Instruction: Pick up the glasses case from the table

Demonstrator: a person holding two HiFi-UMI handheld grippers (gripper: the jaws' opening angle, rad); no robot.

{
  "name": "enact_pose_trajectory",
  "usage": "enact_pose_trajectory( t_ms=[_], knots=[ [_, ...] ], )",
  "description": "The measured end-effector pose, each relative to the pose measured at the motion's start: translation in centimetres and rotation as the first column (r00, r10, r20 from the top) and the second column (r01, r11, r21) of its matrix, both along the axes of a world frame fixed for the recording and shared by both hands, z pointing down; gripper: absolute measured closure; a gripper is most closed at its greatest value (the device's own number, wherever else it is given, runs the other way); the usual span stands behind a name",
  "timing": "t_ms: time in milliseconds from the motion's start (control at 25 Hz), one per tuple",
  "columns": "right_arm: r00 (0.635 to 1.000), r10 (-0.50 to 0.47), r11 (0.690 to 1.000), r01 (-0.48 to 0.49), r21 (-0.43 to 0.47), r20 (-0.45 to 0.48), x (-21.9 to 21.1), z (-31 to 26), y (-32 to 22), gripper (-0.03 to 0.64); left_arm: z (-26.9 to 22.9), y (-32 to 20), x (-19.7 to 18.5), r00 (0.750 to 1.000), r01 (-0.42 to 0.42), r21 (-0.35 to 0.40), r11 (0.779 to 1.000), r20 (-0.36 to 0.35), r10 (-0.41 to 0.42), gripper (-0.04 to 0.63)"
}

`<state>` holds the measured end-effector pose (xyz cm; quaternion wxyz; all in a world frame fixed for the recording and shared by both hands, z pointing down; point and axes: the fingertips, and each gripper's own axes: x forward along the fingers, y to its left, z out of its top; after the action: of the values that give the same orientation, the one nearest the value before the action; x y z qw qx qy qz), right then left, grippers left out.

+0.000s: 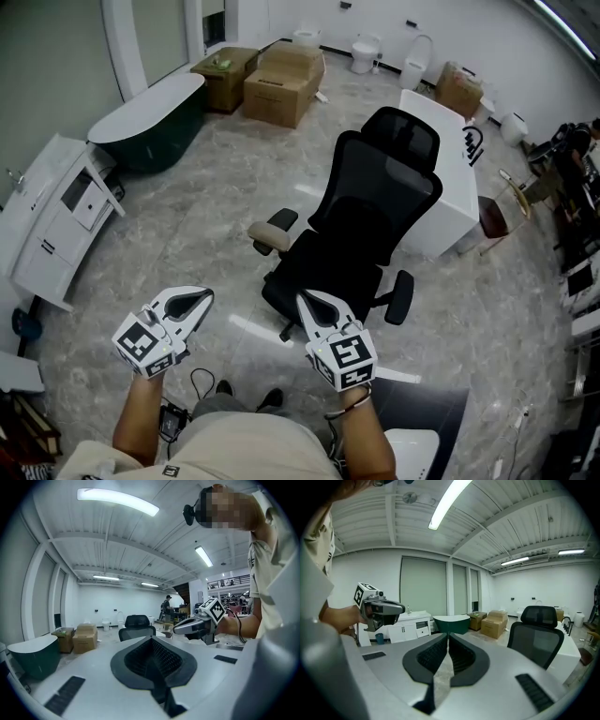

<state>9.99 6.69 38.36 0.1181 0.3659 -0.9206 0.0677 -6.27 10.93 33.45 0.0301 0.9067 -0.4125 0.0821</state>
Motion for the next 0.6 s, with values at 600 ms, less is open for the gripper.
enact_pose_trajectory(
  t_ms=[600],
  knots=[
    [0.977,0.209,0.977,-0.21,-0.045,-0.04,5.0,2.1,-5.2,0.591,1.1,-10.6,4.6,0.977,-0.208,0.002,0.978,-0.051,0.208,0.58]
  ],
)
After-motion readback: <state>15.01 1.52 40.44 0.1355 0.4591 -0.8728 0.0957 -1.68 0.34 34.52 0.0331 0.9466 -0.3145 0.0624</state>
